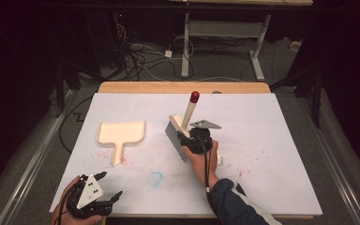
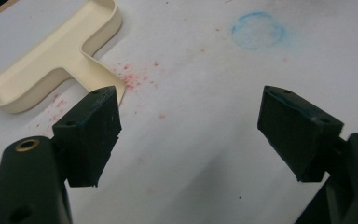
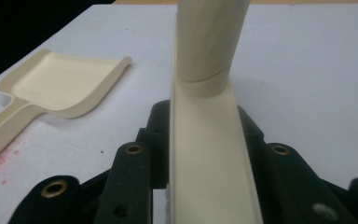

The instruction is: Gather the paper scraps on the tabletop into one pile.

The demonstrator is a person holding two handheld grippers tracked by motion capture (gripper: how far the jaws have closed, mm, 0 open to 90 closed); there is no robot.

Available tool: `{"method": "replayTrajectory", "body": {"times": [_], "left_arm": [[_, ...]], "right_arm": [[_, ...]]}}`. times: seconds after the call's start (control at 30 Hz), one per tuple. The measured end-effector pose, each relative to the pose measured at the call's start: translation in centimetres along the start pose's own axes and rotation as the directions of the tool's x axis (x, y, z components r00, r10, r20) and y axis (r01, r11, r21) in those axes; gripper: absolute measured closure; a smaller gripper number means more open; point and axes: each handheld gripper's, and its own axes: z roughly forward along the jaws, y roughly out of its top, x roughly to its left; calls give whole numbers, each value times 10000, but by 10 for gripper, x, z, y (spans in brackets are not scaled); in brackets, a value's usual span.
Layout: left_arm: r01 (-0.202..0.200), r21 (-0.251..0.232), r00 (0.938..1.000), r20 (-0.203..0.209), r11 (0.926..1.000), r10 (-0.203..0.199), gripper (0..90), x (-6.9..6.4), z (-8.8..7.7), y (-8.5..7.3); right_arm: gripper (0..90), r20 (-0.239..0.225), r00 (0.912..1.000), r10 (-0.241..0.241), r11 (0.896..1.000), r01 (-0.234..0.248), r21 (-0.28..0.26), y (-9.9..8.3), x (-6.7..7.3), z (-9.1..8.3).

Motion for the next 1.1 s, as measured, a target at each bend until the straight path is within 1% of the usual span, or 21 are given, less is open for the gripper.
{"method": "replayTrajectory", "body": {"times": [0.1,0.17,0.2,0.27,0.33,0.37,0.4,0.5,0.57,0.6,0.7,0.77,0.87,0.93,0.97,1.03,1.1], "left_arm": [[-21,70,10000,49,10000,21,204,-1,2,1],[-51,101,10000,69,9999,50,204,-2,3,2],[-94,112,9999,74,9999,93,204,-3,4,2],[-89,142,9999,103,9999,88,204,-4,4,3],[-86,141,9999,90,9999,85,204,-4,5,3],[-95,165,9999,91,9998,94,204,-4,5,3],[-98,182,9999,87,9998,97,204,-4,5,3],[-118,181,9999,49,9998,118,204,-5,5,4],[-155,174,9999,24,9997,155,204,-5,6,4],[-165,183,9999,30,9997,165,204,-5,6,4],[-219,213,9998,-2,9995,219,204,-5,6,4],[-221,203,9998,-12,9995,221,204,-5,6,4],[-197,173,9998,-37,9997,198,204,-4,5,3],[-210,191,9998,-24,9996,210,204,-4,5,3],[-189,183,9998,-13,9997,190,204,-4,6,3],[-206,195,9998,12,9996,206,204,-4,6,3],[-225,200,9997,26,9995,225,203,-5,6,3]], "right_arm": [[675,57,10000,56,10000,-57,71,-1,-5,-6],[675,-37,9999,134,9997,-133,220,-2,-9,-12],[675,28,10000,92,9997,-92,247,-2,-10,-15],[675,184,9997,-149,9996,145,235,-3,-13,-22],[675,290,9993,-234,9995,227,235,-4,-17,-28],[676,226,9994,-268,9994,262,236,-5,-20,-34],[676,226,9994,-268,9994,262,236,-5,-20,-34],[675,199,9983,-542,9984,539,138,-3,-20,-41],[676,19,9987,-515,9987,515,-25,0,-20,-46],[675,-94,9983,-574,9983,573,-95,2,-20,-48],[675,-90,9960,-889,9952,884,-418,7,-18,-54],[675,-202,9953,-944,9941,932,-562,10,-17,-57],[675,-498,9938,-992,9924,952,-775,14,-16,-62],[675,-713,9912,-1112,9895,1038,-1001,15,-11,-65],[675,-713,9912,-1112,9895,1038,-1001,15,-11,-65],[675,-933,9895,-1107,9895,1009,-1037,14,-7,-66],[675,-1245,9863,-1079,9914,974,-879,10,-3,-65]]}}
